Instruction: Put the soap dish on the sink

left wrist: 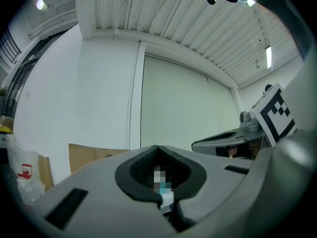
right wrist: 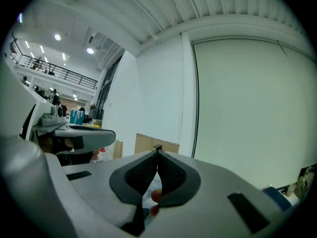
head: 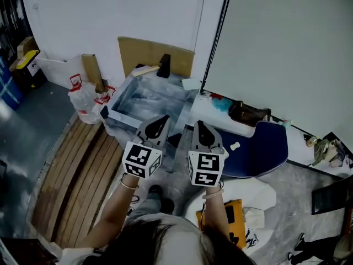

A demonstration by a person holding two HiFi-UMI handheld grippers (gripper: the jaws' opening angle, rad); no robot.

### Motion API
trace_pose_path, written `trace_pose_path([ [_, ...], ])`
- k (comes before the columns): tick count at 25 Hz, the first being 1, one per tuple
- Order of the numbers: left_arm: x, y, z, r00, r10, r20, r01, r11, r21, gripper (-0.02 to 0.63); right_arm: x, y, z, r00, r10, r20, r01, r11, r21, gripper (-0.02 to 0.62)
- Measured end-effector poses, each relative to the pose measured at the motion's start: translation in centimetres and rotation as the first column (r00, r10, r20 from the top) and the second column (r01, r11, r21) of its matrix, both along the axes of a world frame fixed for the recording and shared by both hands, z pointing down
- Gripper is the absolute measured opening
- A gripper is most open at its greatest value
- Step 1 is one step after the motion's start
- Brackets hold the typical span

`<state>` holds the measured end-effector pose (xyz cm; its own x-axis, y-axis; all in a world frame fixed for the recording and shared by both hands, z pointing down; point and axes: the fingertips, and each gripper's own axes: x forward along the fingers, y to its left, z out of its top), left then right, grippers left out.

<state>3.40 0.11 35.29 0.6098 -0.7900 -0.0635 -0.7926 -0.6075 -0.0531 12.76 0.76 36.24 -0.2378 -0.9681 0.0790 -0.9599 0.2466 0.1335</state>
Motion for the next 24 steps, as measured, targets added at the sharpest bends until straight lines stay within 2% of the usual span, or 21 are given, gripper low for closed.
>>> trace_pose_path([
  [10, 0.3, 1.4, 0.3, 1.000, -0.009, 0.014, 0.009, 1.000, -0.008, 0.009, -0.2, 1.1, 0.1, 0.999, -0.036, -0.003, 0.036, 0.999, -0.005, 0.025],
  [24, 0.7, -0.6, 1.6, 1.000, -0.002, 0.026, 0.003, 0.999, -0.035, 0.009, -0.6, -1.0, 1.4, 0.999, -0.054, -0.001, 0.054, 0.998, -0.037, 0.026],
])
